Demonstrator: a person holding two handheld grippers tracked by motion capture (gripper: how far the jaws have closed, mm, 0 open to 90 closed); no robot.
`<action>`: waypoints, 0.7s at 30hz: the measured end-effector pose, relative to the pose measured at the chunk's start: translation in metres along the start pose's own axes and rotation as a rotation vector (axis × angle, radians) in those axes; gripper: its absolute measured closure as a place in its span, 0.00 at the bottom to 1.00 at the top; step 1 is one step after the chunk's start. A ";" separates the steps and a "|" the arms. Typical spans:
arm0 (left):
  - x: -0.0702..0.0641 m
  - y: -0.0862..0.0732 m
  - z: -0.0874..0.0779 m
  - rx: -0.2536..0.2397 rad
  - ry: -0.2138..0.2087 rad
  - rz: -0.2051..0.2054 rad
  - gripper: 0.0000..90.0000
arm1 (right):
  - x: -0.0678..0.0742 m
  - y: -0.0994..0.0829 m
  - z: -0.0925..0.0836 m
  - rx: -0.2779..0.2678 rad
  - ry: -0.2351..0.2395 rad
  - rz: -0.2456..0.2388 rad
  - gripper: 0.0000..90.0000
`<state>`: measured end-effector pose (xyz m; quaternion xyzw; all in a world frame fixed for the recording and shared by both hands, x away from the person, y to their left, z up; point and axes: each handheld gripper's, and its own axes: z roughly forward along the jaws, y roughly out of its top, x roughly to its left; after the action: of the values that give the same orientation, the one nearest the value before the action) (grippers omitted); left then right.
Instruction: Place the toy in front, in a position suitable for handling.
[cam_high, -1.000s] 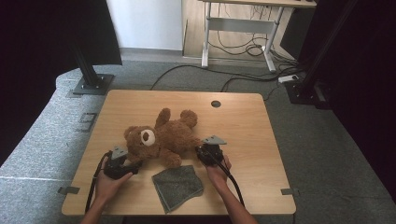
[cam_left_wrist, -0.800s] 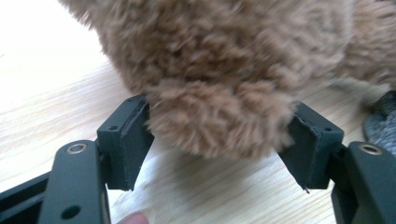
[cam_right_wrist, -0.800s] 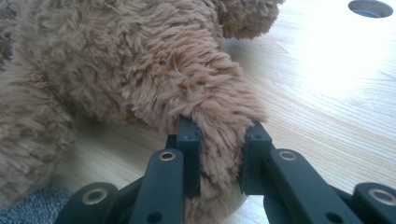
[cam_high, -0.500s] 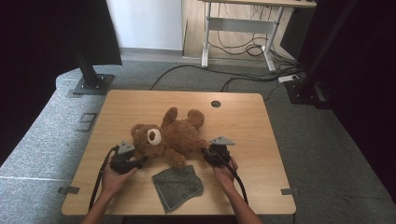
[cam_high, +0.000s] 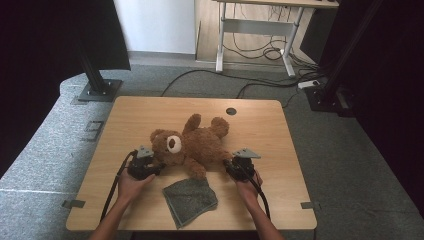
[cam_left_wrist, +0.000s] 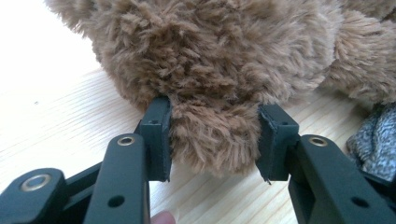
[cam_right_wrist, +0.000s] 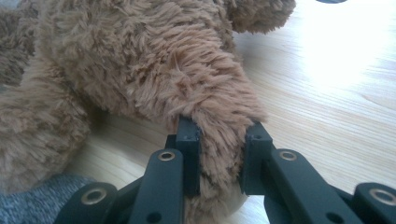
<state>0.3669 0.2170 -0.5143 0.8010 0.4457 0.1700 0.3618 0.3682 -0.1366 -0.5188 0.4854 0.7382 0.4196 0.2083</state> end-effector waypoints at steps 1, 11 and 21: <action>-0.002 0.001 0.002 0.002 -0.004 0.003 0.59 | -0.002 -0.002 -0.002 -0.003 -0.002 0.008 0.82; -0.019 0.009 0.015 0.019 -0.033 0.037 0.59 | -0.018 -0.020 -0.019 -0.018 -0.010 0.027 0.81; -0.028 0.009 0.018 0.015 -0.063 0.044 0.59 | -0.024 -0.028 -0.031 -0.022 -0.013 0.031 0.81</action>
<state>0.3673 0.1829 -0.5189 0.8183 0.4176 0.1493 0.3656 0.3416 -0.1760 -0.5265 0.4974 0.7245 0.4274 0.2119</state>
